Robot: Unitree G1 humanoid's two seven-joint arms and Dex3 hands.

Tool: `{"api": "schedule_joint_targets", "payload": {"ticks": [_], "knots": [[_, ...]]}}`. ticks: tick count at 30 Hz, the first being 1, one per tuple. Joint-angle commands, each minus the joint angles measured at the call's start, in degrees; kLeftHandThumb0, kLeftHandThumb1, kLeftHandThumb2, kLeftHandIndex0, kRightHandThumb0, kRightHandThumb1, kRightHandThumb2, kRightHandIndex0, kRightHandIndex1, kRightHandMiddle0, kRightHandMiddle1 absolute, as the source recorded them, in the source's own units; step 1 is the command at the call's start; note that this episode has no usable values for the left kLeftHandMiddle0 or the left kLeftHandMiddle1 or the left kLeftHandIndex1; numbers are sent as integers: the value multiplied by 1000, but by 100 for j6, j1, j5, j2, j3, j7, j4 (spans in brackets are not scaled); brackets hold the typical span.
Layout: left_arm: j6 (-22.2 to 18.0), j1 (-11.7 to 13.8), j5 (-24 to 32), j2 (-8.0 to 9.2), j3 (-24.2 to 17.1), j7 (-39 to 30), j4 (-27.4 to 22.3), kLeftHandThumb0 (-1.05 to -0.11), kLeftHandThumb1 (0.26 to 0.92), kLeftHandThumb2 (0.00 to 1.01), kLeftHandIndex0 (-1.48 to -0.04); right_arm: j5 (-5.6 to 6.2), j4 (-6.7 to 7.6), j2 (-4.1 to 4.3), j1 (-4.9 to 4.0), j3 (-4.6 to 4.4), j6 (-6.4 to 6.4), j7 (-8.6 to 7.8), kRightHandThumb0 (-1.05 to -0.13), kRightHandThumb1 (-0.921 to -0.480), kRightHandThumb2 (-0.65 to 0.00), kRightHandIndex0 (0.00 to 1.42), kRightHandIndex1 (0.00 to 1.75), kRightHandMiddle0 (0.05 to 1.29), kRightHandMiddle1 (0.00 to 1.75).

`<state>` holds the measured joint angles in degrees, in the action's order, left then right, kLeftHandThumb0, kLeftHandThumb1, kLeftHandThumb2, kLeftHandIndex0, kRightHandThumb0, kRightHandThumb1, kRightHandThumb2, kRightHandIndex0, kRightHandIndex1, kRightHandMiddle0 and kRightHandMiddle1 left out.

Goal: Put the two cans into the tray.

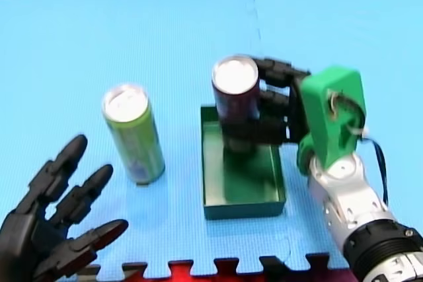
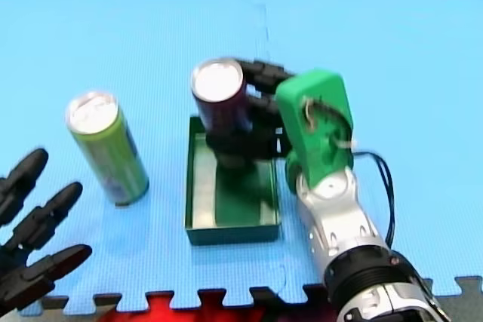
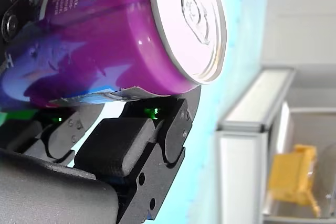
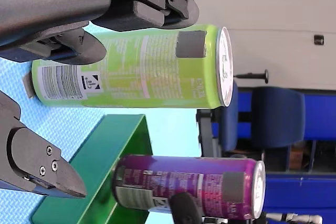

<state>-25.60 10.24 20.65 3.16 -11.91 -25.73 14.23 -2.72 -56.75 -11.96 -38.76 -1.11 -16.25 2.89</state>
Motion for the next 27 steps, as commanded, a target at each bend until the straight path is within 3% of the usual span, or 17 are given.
{"api": "schedule_joint_targets", "payload": {"ticks": [1, 8, 16, 21, 27], "knots": [[6, 14, 26, 3, -14, 13, -20, -889, 691, 0, -268, 0, -78, 4, -110, 17, -108, 42, -369, -767, 0, 1357, 5, 1245, 3], [48, 62, 31, 4, -8, 20, -102, -888, 687, 0, -268, -58, -159, 20, -109, -3, -257, 36, -369, -767, 0, 1363, 5, 1246, 1], [167, 138, 116, -12, -19, 18, -233, -873, 683, 0, -271, -51, -313, 30, -124, 33, -373, 22, -369, -768, 0, 1366, 3, 1243, 0], [166, 162, 134, 20, -38, -12, -241, -864, 682, 0, -270, 4, -486, 55, -121, 108, -557, -41, -365, -769, -1, 1367, 2, 1238, 0], [128, 181, 125, 19, -49, -26, -236, -848, 681, 0, -269, 166, -598, 61, -111, 252, -813, -277, -361, -771, -1, 1363, 0, 1233, 0]]}}
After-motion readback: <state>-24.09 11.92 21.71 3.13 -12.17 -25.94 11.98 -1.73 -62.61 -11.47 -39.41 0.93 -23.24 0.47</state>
